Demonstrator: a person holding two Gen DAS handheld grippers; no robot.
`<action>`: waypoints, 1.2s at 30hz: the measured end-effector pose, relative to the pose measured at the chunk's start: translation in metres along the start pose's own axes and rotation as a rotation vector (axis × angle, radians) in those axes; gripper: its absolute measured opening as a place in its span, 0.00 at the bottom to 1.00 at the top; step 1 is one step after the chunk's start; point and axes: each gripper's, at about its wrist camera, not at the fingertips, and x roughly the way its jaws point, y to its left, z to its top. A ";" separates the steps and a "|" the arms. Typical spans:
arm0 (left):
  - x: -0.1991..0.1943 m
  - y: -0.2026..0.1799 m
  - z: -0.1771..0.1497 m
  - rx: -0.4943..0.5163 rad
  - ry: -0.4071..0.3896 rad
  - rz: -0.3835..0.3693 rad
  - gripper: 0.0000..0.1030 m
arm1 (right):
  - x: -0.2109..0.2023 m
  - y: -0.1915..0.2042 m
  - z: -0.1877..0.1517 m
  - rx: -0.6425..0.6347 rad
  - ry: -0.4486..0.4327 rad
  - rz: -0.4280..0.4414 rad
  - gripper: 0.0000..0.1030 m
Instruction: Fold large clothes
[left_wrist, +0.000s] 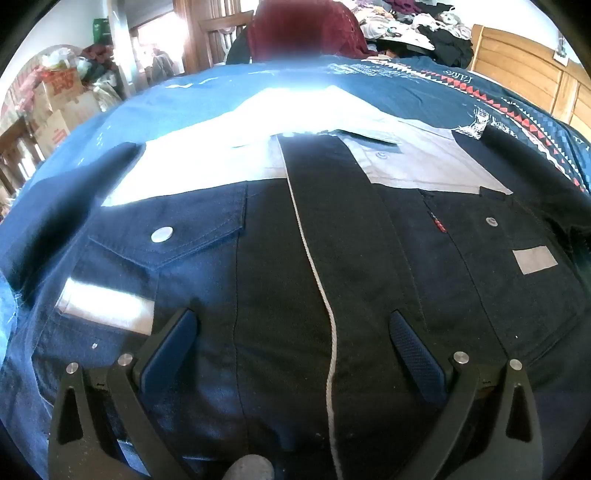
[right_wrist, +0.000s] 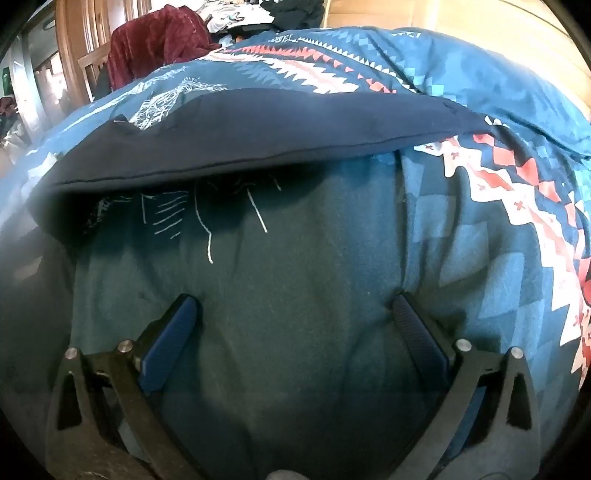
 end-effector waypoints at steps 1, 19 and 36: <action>0.000 0.000 0.000 0.000 -0.001 0.000 1.00 | 0.000 0.001 0.000 -0.001 -0.003 -0.005 1.00; 0.000 0.002 0.000 -0.003 -0.002 -0.004 1.00 | 0.001 -0.002 0.004 -0.038 0.067 0.033 1.00; -0.001 0.000 -0.001 -0.002 -0.001 -0.003 1.00 | -0.002 0.006 -0.004 -0.106 0.051 0.001 1.00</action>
